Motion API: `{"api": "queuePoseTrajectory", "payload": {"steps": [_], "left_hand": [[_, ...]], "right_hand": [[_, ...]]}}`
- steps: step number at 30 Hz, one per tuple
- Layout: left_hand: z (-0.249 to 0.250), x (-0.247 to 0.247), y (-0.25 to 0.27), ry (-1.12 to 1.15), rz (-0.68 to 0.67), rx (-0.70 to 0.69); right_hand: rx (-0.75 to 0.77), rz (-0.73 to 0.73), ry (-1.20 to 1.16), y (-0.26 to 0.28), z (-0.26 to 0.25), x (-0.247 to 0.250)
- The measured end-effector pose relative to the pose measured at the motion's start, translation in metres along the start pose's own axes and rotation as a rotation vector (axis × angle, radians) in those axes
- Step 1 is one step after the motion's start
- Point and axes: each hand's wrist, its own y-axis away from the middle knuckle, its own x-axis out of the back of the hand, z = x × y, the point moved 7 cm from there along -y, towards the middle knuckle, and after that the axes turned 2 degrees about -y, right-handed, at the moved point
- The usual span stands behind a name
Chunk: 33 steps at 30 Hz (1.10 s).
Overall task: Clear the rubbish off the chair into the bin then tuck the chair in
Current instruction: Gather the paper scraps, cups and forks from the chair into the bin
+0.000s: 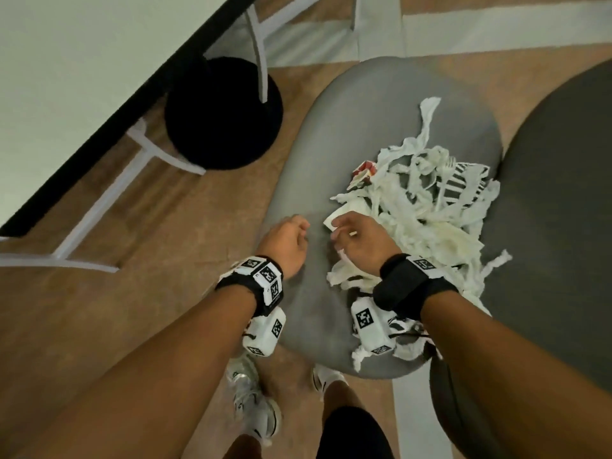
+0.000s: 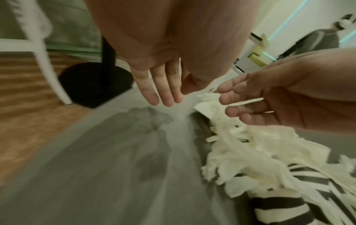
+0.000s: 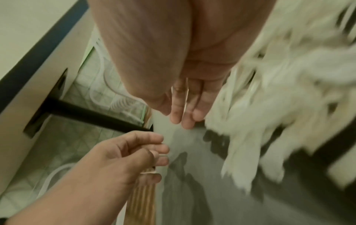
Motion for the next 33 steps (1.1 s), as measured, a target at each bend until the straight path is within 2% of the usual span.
{"api": "queuePoseTrajectory", "payload": {"steps": [2,5,9,13,18,23,27,33], "left_hand": [[0.035,-0.016,-0.016,-0.031,0.011,-0.023],[0.062,-0.035,-0.036,-0.043,0.021,0.041],[0.072,-0.058,-0.045,-0.162,-0.06,0.079],[0.073,-0.061,-0.043,-0.107,-0.072,0.068],[0.069,-0.062,-0.038,0.023,-0.063,0.178],[0.066,-0.065,-0.039,0.089,-0.092,0.209],[0.064,-0.065,-0.035,0.162,-0.068,0.202],[0.061,-0.048,-0.021,0.174,0.011,0.18]], "right_hand": [[-0.029,0.074,-0.04,-0.001,0.015,0.043],[-0.014,0.186,0.03,-0.003,0.027,0.102],[0.001,0.406,0.206,-0.012,0.041,0.17],[-0.087,0.49,0.402,-0.027,0.054,0.211],[-0.169,0.385,0.589,-0.052,0.061,0.232],[-0.306,0.288,0.711,-0.056,0.078,0.234],[-0.236,0.381,0.819,-0.05,0.078,0.23],[-0.101,0.557,0.713,-0.032,0.053,0.233]]}}
